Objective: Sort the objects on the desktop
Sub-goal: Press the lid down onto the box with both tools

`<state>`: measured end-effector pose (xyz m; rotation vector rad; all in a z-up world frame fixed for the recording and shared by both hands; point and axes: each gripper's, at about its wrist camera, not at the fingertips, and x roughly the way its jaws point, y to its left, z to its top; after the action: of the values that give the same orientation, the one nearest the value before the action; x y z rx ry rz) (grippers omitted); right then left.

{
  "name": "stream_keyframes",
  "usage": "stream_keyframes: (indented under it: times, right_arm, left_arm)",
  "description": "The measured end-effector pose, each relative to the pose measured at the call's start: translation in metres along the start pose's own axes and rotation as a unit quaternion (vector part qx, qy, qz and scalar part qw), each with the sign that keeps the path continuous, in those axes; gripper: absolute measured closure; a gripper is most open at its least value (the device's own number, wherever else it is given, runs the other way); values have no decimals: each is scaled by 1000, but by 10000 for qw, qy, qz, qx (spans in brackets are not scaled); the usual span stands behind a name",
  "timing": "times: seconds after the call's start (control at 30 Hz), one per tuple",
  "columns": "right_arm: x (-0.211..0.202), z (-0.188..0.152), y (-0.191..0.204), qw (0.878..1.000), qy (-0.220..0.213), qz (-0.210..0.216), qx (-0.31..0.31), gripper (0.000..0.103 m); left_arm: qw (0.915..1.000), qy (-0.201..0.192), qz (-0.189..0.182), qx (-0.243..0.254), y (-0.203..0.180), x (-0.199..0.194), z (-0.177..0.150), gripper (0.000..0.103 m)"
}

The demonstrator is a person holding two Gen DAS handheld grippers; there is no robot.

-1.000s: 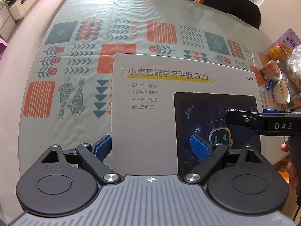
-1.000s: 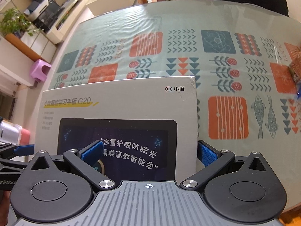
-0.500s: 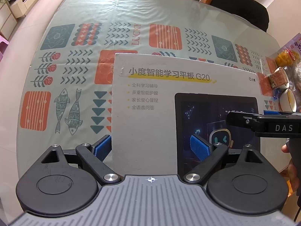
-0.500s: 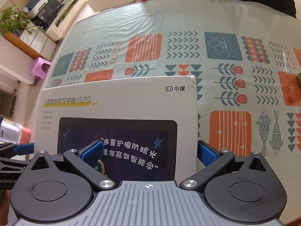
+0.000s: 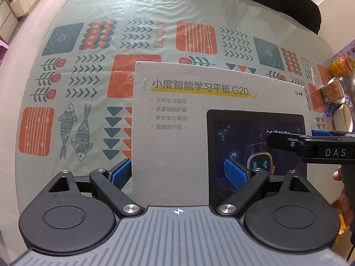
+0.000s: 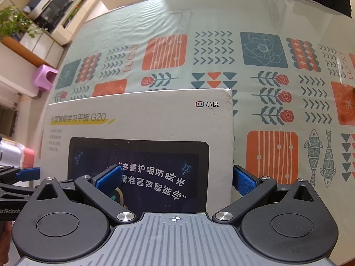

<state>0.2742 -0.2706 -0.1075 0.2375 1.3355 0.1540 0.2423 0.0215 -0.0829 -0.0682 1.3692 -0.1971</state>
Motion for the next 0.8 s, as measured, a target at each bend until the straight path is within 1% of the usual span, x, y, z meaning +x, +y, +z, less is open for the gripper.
stream_keyframes:
  times: [0.4, 0.8]
  right_arm:
    - [7, 4, -4, 10000, 47, -74, 47, 0]
    - [8, 5, -6, 9999, 14, -98, 99, 0]
  left_arm:
    - [9999, 69, -72, -10, 3, 9, 4, 0]
    - [9999, 44, -110, 90, 3, 11, 7, 0]
